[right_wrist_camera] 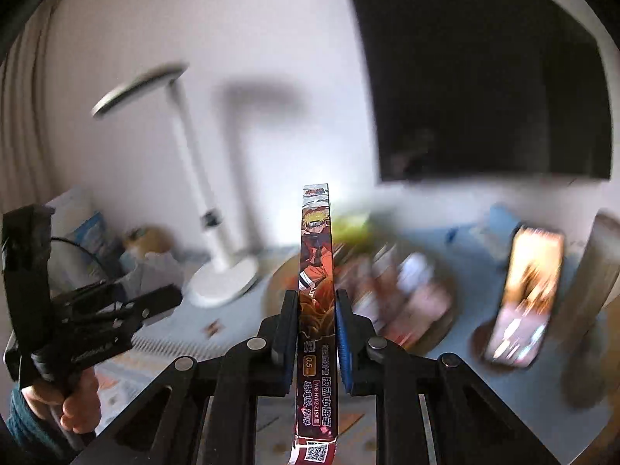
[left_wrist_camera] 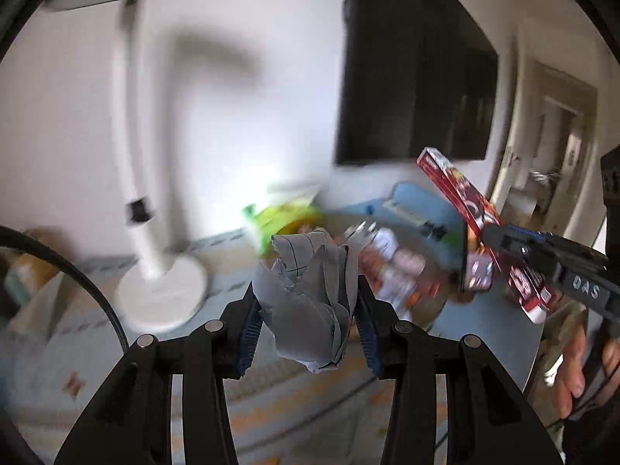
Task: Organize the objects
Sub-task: 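Carry the paper ball and snack-stick packet over the brown bowl and open both tools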
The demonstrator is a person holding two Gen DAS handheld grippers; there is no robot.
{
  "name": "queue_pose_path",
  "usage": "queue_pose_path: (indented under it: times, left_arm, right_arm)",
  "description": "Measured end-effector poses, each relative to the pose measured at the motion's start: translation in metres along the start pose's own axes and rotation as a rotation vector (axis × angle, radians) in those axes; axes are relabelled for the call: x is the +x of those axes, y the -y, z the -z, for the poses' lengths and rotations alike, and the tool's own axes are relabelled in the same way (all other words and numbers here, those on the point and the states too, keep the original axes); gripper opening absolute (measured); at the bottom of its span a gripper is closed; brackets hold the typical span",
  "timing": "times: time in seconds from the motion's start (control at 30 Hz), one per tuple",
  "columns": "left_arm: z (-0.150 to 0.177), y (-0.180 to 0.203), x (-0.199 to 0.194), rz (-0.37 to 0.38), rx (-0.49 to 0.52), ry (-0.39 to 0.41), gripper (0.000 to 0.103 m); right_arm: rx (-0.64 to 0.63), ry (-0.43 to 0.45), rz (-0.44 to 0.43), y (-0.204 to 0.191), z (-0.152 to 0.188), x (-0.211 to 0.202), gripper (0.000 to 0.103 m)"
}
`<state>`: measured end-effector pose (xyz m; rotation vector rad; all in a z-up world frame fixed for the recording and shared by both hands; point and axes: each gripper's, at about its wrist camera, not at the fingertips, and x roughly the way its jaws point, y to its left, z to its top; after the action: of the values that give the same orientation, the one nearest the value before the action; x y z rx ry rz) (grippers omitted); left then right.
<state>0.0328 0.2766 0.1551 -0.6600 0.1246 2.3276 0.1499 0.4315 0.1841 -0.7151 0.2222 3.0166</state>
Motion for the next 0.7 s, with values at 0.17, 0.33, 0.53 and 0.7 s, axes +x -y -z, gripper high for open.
queue_pose_path:
  times: [0.17, 0.33, 0.53, 0.7]
  left_arm:
    - [-0.028, 0.011, 0.062, 0.061, -0.013, -0.028, 0.041]
    - [-0.038, 0.018, 0.113, 0.074, -0.01, -0.084, 0.041]
    - [-0.033, 0.009, 0.161, 0.053, -0.091, -0.133, 0.066]
    - [-0.019, -0.004, 0.164, 0.105, -0.169, -0.178, 0.066]
  right_arm:
    - [0.052, 0.036, 0.069, 0.045, -0.04, 0.023, 0.017]
    - [0.113, -0.033, 0.088, 0.078, -0.054, 0.065, 0.017]
    - [0.144, -0.121, 0.082, 0.096, -0.049, 0.11, 0.028]
    - [0.213, -0.185, 0.05, 0.115, -0.032, 0.12, 0.035]
